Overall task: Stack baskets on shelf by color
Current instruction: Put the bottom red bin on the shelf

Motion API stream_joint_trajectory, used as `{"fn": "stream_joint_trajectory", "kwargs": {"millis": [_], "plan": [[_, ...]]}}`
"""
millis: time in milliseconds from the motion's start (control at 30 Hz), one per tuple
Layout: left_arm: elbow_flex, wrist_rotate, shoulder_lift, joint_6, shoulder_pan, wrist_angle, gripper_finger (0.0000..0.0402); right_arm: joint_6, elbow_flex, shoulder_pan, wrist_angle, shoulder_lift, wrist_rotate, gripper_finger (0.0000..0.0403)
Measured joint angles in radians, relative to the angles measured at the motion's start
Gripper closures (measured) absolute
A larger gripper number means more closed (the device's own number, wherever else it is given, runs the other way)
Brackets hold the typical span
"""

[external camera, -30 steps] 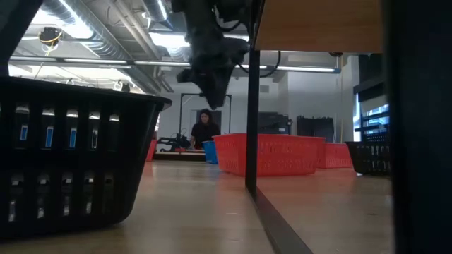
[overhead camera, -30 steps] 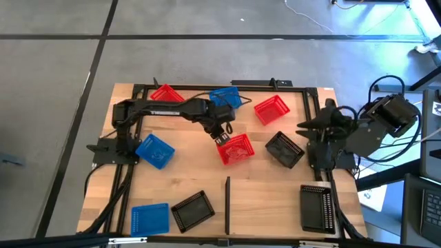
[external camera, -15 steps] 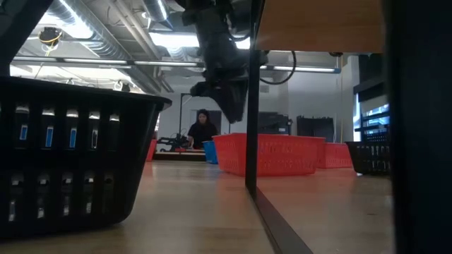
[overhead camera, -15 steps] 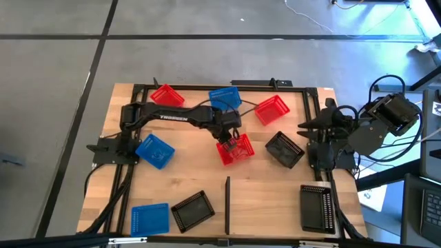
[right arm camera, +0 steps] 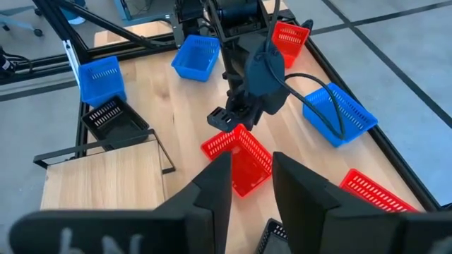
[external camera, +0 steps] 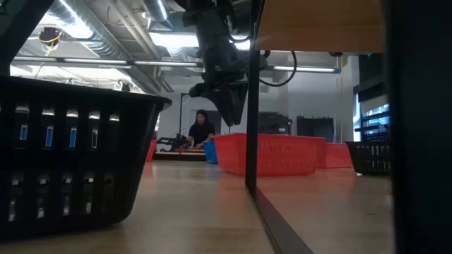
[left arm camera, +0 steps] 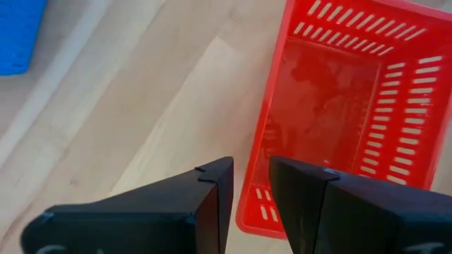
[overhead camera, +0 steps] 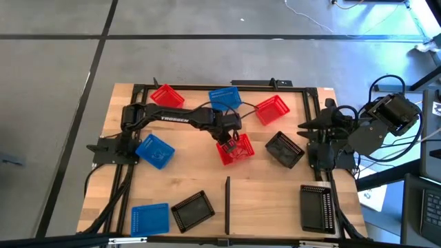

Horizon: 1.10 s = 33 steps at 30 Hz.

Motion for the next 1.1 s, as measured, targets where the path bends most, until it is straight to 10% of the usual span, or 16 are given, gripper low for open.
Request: {"fn": "stream_joint_trajectory", "kwargs": {"millis": [1100], "plan": [[0.001,-0.003,0.086,0.05,-0.022,0.046,0.0319,0.0,-0.001,0.0,0.0,0.001,-0.003,0.0302]]}}
